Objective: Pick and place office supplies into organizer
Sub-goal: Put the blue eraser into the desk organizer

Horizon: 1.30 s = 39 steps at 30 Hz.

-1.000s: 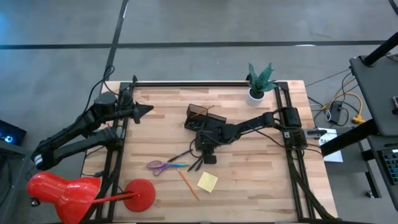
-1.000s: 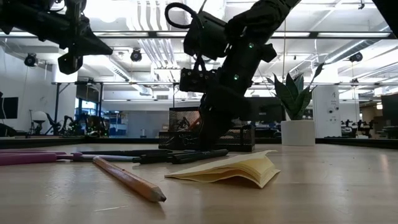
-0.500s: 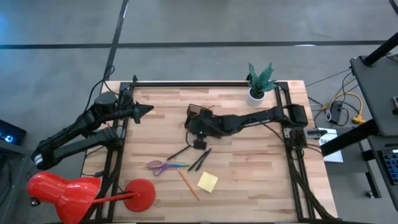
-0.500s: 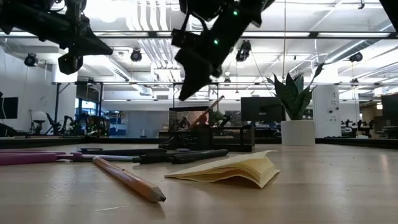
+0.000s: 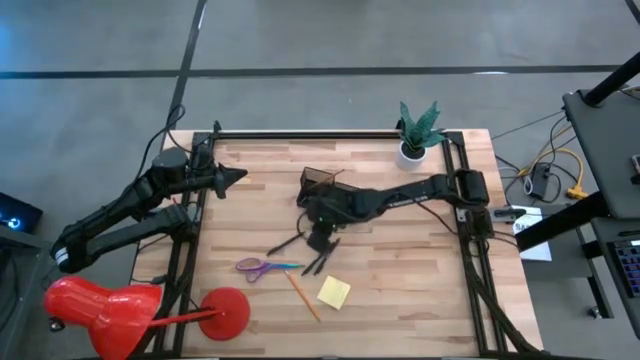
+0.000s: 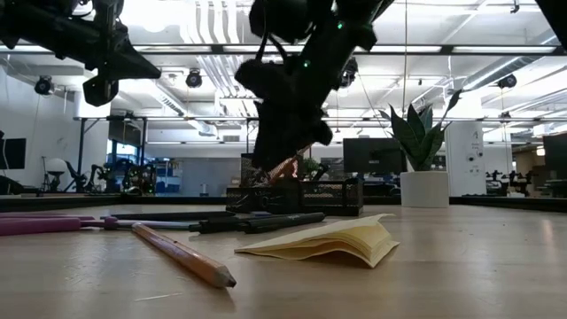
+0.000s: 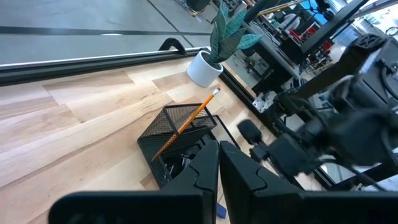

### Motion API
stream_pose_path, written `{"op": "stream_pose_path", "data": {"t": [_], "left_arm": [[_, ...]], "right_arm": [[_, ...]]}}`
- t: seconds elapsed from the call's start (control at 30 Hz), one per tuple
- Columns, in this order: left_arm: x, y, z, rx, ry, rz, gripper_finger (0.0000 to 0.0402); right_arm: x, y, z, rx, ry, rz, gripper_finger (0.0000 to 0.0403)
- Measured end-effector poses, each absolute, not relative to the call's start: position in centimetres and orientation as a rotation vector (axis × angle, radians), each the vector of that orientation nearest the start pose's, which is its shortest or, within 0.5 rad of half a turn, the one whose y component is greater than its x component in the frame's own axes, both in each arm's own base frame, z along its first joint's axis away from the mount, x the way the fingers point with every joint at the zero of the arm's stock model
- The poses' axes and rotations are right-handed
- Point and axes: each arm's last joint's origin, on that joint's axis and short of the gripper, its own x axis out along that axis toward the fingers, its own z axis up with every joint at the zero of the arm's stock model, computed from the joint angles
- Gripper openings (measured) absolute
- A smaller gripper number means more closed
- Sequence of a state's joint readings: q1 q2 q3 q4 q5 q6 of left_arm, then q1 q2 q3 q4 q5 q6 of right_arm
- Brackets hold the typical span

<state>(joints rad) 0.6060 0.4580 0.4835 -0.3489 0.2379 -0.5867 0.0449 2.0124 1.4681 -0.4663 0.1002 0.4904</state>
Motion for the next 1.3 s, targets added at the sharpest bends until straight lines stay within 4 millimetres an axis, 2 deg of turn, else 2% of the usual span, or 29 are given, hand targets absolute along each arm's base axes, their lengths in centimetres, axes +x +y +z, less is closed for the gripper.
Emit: {"op": "stream_pose_path", "data": {"t": [0.2,0.37,0.47,0.6,0.77,0.93,1.17,1.3], "left_arm": [[10.1,6.1,25.6,-0.718,0.181,0.445,0.0],[10.1,6.2,25.6,-0.7,0.184,0.443,0.0],[10.2,6.2,25.5,-0.688,0.193,0.442,0.0],[10.2,6.1,25.6,-0.695,0.199,0.409,0.0],[10.2,5.9,25.6,-0.703,0.209,0.334,0.0],[10.1,5.8,25.7,-0.703,0.208,0.315,0.0],[10.1,5.7,25.7,-0.71,0.213,0.292,0.0],[10.2,5.5,25.7,-0.725,0.223,0.238,0.0]], "right_arm": [[42.3,3.2,18.6,0.523,0.871,-0.529,0.0181],[42.8,4.2,17.4,0.622,0.827,-0.589,0.0205],[43.6,4.5,15.6,0.716,0.827,-0.593,0.0205],[44.8,4.7,13.8,0.75,0.882,-0.637,0.0205],[45.4,4.5,14.5,0.667,0.998,-0.748,0.0197],[46.3,4.3,15.5,0.604,1.011,-0.808,0.0182],[48.2,4.3,14.5,0.67,1.018,-0.866,0.0168],[48.1,4.3,14.0,0.654,1.095,-0.929,0.0166]]}}
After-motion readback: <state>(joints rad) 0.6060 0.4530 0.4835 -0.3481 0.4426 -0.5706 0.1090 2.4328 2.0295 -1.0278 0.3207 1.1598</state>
